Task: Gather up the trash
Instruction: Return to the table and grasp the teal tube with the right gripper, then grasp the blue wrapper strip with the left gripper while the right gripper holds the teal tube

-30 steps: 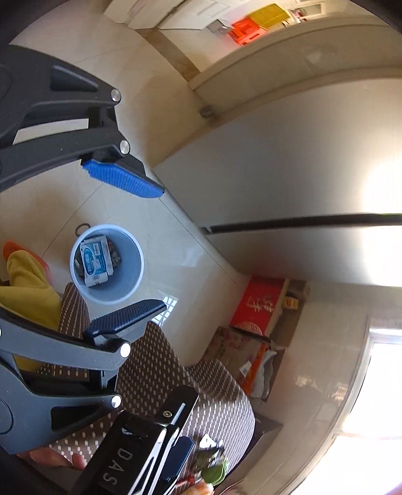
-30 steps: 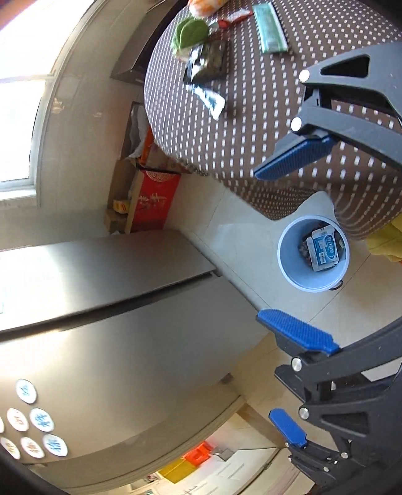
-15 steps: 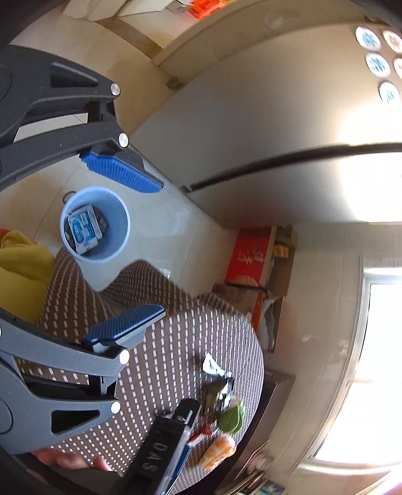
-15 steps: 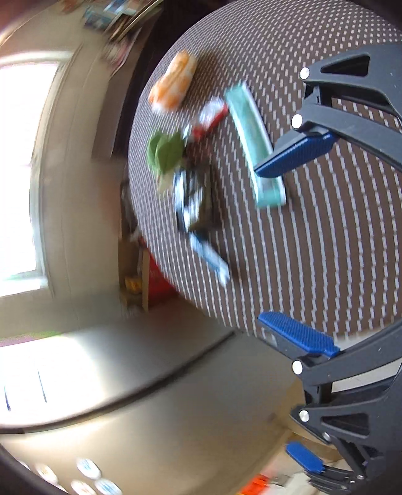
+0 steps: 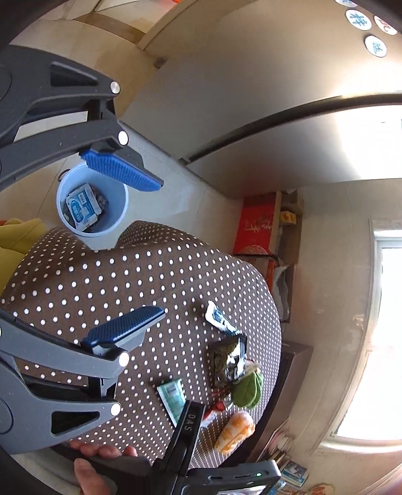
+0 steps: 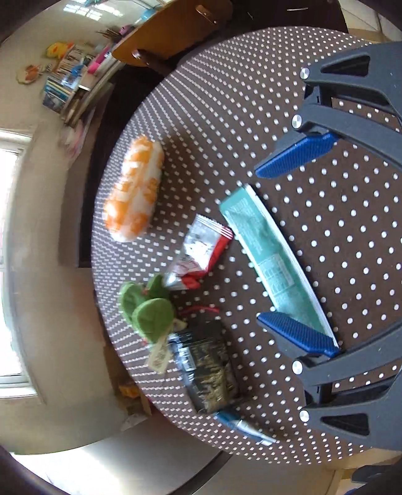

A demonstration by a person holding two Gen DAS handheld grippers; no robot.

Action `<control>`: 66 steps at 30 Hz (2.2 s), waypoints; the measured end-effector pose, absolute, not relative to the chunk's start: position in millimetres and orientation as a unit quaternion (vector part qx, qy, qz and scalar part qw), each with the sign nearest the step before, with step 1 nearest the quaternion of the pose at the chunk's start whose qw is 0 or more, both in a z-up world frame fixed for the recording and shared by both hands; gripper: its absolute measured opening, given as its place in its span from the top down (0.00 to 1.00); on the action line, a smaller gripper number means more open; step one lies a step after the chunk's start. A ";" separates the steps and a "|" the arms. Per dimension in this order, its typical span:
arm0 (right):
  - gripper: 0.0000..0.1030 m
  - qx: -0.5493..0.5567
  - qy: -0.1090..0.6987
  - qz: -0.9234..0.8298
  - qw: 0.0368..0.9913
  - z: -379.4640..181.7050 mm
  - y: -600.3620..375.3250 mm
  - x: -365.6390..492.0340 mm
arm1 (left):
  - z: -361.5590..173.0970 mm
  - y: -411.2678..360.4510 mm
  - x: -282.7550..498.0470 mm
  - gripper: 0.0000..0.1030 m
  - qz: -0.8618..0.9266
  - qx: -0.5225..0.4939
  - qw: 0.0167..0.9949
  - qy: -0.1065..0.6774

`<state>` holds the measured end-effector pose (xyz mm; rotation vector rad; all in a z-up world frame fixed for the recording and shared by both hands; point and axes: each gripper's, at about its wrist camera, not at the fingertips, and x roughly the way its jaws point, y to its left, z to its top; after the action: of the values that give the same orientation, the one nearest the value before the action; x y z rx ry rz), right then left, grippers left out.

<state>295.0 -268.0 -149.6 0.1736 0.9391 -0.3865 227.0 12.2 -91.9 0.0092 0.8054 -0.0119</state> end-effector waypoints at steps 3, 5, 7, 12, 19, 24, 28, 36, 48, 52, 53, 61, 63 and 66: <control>0.19 0.098 0.452 -0.150 0.874 -158.9 -269.8 296.1 | -96.4 15.4 232.7 0.26 -0.001 0.001 0.918 0.397; 0.51 0.077 0.434 -0.112 0.890 -156.0 -264.4 288.6 | -98.0 17.2 234.0 0.26 0.006 0.001 0.917 0.400; 0.68 0.069 0.431 -0.076 0.896 -152.9 -263.1 281.2 | -99.3 17.6 235.1 0.26 0.007 0.000 0.916 0.402; 0.99 0.082 0.428 0.014 0.900 -145.1 -278.3 255.3 | -100.6 8.5 236.8 0.26 -0.006 0.003 0.914 0.405; 0.99 0.120 0.412 0.003 0.903 -132.2 -322.2 226.5 | -100.7 -28.6 260.0 0.21 -0.043 0.023 0.913 0.404; 0.34 0.147 0.437 0.007 0.888 -127.2 -329.5 237.2 | -102.0 -46.4 279.7 0.21 -0.048 0.037 0.911 0.408; 0.13 0.106 0.422 -0.006 0.900 -125.4 -307.2 247.0 | -101.8 -47.1 288.9 0.20 -0.045 0.040 0.912 0.407; 0.20 0.023 0.443 -0.023 0.896 -152.9 -272.1 268.2 | -108.0 -46.2 316.9 0.19 -0.050 0.050 0.908 0.413; 0.73 0.084 0.430 -0.008 0.899 -134.9 -311.1 286.6 | -128.3 -56.6 356.5 0.86 -0.087 0.039 0.895 0.436; 0.73 0.090 0.420 -0.014 0.903 -126.2 -321.2 291.9 | -125.9 -46.4 341.8 0.87 -0.088 0.035 0.893 0.440; 0.73 0.090 0.419 -0.014 0.903 -125.9 -322.6 293.8 | -125.4 -46.0 337.0 0.87 -0.085 0.038 0.893 0.440; 0.73 0.099 0.411 -0.004 0.906 -111.8 -317.8 275.1 | -114.9 -29.7 299.1 0.87 -0.088 0.021 0.896 0.434; 0.73 0.098 0.407 0.000 0.908 -108.0 -312.5 268.5 | -111.5 -24.1 291.4 0.87 -0.085 0.015 0.897 0.433; 0.74 0.097 0.401 0.008 0.911 -102.0 -298.4 254.3 | -105.9 -15.7 279.8 0.87 -0.083 0.006 0.901 0.426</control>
<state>254.3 -298.4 -102.0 0.1991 0.8261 0.0160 279.8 -15.7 -105.9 0.0131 0.8813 -0.1711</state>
